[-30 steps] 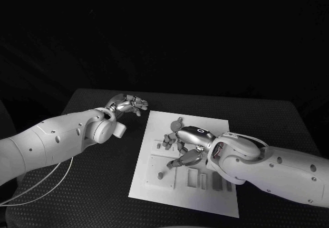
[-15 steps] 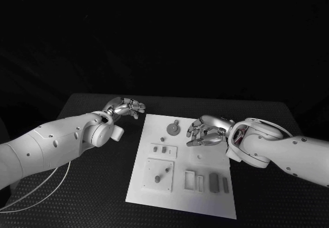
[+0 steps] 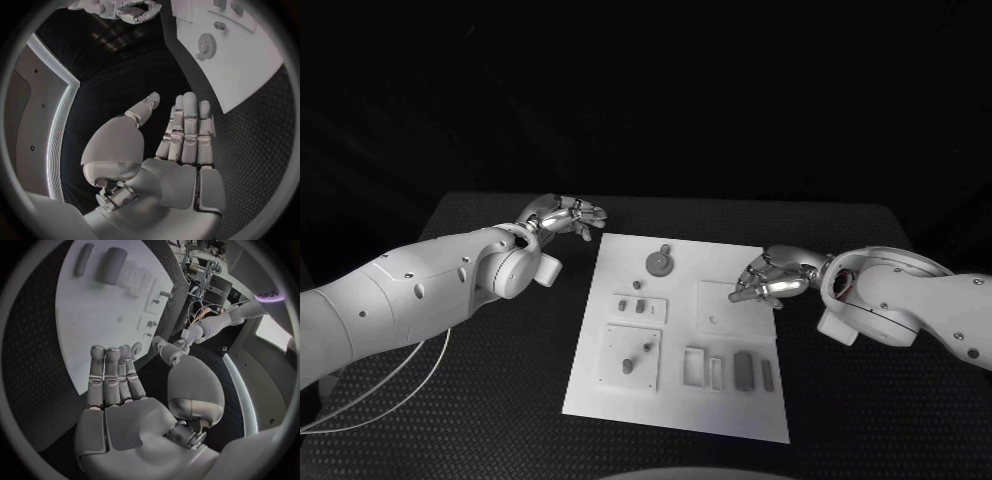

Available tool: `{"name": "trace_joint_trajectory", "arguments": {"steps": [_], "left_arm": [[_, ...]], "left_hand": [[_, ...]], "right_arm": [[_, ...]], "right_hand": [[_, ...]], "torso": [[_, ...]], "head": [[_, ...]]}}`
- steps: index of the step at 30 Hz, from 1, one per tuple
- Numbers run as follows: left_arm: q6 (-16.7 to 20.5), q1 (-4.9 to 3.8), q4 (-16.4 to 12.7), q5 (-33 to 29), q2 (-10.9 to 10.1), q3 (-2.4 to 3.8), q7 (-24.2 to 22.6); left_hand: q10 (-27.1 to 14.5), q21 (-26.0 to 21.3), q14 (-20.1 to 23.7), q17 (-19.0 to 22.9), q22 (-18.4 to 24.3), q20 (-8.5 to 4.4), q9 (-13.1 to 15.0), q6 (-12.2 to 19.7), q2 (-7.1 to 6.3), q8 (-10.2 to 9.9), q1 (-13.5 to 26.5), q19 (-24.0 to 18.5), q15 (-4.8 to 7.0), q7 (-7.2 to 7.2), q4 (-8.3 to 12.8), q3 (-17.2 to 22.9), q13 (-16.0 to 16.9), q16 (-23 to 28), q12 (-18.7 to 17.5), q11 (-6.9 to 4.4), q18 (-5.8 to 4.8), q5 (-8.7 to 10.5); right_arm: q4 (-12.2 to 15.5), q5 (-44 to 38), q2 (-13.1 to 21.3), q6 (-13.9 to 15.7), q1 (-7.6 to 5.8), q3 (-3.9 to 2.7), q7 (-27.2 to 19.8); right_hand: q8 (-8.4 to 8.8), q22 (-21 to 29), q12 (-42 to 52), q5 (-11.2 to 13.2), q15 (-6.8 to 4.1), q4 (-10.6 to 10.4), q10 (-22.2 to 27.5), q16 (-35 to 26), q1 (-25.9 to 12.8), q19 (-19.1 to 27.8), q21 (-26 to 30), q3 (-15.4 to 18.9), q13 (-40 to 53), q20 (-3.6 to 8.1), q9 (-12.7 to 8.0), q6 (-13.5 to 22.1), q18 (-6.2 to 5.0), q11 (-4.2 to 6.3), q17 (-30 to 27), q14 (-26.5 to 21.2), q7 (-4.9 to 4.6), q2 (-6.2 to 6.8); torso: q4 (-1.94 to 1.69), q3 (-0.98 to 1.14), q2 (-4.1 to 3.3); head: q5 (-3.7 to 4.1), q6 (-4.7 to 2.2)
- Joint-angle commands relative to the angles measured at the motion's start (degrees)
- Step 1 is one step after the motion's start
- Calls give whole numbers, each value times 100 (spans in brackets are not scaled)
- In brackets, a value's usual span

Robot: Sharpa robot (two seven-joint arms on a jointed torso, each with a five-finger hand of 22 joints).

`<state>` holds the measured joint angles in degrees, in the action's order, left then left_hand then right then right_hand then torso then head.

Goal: Assemble the parts on the task board

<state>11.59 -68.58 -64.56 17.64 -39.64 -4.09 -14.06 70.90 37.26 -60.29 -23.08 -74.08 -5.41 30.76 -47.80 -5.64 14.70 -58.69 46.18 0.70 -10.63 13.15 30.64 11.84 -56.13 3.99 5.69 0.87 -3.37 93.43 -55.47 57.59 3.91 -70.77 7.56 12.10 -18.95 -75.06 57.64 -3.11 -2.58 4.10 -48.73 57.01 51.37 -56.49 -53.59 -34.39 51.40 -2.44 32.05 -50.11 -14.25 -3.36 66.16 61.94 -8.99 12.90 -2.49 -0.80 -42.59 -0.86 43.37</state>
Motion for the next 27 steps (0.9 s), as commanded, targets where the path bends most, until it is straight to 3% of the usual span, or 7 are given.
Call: {"name": "trace_joint_trajectory", "arguments": {"steps": [1,4,6,10,13,16,27], "left_arm": [[-85,-2,8,-52,10,-13,-63],[-89,-2,6,-64,8,-27,-59],[-91,-2,12,-64,21,-36,-62],[-101,2,26,-64,44,-54,-58],[-114,19,43,-65,62,-72,-52],[-114,27,37,-65,66,-75,-55],[-152,35,29,-67,81,-83,-33]], "left_hand": [[-29,-38,-18,-10,-10,-78,-8,28,-43,19,-2,31,-15,8,-43,-6,10,39,16,-11,21,25],[-29,-39,-18,-11,-10,-78,-8,28,-45,20,0,31,-15,8,-45,-7,10,39,16,-11,22,25],[-29,-39,-18,-11,-11,-78,-9,28,-45,20,0,31,-15,8,-45,-7,10,39,16,-11,22,25],[-29,-39,-18,-12,-12,-78,-9,28,-46,21,0,31,-14,9,-45,-7,10,40,16,-11,22,25],[-29,-40,-18,-12,-13,-78,-9,28,-46,22,-1,31,-14,9,-45,-7,10,40,16,-11,23,25],[-30,-40,-17,-13,-13,-79,-9,28,-46,23,-1,31,-14,9,-46,-6,10,41,16,-11,23,25],[-37,-43,-14,-15,-17,-78,-11,32,-48,25,5,28,-16,9,-52,-10,9,44,13,-9,22,26]], "right_arm": [[108,368,73,-899,-1,37,711],[171,235,130,-1216,-1,91,996],[218,356,183,-1413,-1,169,1301],[340,601,249,-1650,-1,274,1704],[443,665,296,-1624,-1,374,1810],[575,661,335,-1611,-1,439,1898],[692,441,251,-1073,1,520,2077]], "right_hand": [[-16,-147,600,32,-116,-50,-177,471,-74,-238,-491,99,375,207,42,-63,-75,114,214,190,61,-73],[-25,-133,914,28,-168,108,-296,827,-87,-262,-838,231,545,348,86,-115,-75,157,365,314,105,-356],[-79,-112,1166,32,-234,1,-493,1104,-88,-400,-1014,-71,674,448,154,-240,-75,228,483,461,167,-368],[-58,-88,1292,31,-263,54,-592,1249,-178,-481,-1115,-255,757,541,204,-241,-75,256,531,525,191,-364],[39,-78,1304,30,-243,89,-612,1290,-313,-496,-1151,-344,779,575,182,-126,-75,230,537,538,158,-465],[85,-65,1302,33,-225,109,-635,1317,-484,-508,-1183,-514,794,602,168,-122,-75,213,533,542,143,-423],[113,-46,1302,32,-245,85,-702,1424,-1006,-554,-1255,-539,820,628,167,-200,-75,235,570,646,166,-318]], "torso": [[48,17,63],[75,27,94],[90,32,115],[116,25,155],[138,16,175],[156,7,192],[166,-12,206]], "head": [[22,41],[68,58],[129,72],[245,115],[313,129],[312,144],[314,169]]}}
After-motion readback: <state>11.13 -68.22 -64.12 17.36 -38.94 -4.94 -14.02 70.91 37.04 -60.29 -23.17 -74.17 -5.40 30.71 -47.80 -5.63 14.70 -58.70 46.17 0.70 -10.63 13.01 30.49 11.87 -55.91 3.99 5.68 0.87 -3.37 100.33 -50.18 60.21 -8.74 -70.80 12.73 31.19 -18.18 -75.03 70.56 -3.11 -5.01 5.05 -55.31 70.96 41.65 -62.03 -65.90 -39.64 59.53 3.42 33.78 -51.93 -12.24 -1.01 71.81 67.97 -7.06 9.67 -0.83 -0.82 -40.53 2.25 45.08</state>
